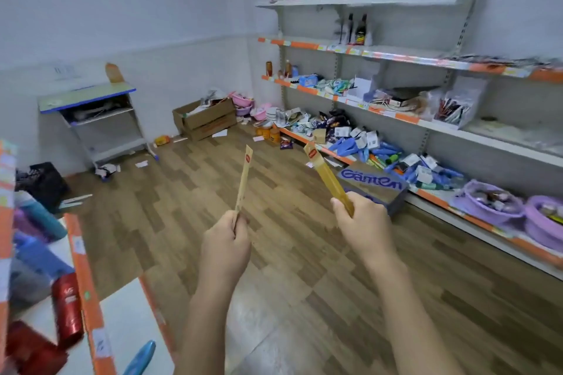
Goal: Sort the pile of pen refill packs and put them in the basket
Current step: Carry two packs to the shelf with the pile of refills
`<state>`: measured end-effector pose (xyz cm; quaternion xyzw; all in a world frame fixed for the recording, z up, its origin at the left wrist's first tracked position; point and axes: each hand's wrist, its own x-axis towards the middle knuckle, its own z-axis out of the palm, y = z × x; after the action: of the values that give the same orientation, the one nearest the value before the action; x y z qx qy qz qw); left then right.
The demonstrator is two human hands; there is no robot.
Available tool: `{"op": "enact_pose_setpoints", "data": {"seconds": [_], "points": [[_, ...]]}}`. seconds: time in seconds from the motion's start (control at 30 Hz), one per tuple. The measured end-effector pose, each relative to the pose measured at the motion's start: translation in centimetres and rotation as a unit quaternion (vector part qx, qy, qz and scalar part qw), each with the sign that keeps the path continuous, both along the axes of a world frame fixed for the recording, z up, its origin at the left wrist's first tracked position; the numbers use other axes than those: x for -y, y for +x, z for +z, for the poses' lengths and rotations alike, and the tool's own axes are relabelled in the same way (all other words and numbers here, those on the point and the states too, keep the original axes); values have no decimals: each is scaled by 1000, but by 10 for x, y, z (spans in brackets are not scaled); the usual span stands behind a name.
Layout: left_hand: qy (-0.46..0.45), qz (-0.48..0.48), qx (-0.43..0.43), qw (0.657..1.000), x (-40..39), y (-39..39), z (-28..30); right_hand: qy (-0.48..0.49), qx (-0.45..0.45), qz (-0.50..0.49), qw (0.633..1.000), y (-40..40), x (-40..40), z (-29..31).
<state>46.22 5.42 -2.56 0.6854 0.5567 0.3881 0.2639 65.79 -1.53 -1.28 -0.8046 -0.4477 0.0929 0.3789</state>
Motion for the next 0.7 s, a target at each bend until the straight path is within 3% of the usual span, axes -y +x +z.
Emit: {"op": "enact_pose_setpoints", "data": {"seconds": [0.27, 0.6, 0.7], "points": [[0, -48, 7, 999, -98, 96, -8, 8, 13, -80, 997, 94, -62, -11], [17, -161, 74, 984, -241, 240, 57, 36, 75, -176, 981, 205, -171, 33], [5, -206, 66, 976, -256, 285, 56, 45, 56, -216, 974, 238, -177, 35]]}}
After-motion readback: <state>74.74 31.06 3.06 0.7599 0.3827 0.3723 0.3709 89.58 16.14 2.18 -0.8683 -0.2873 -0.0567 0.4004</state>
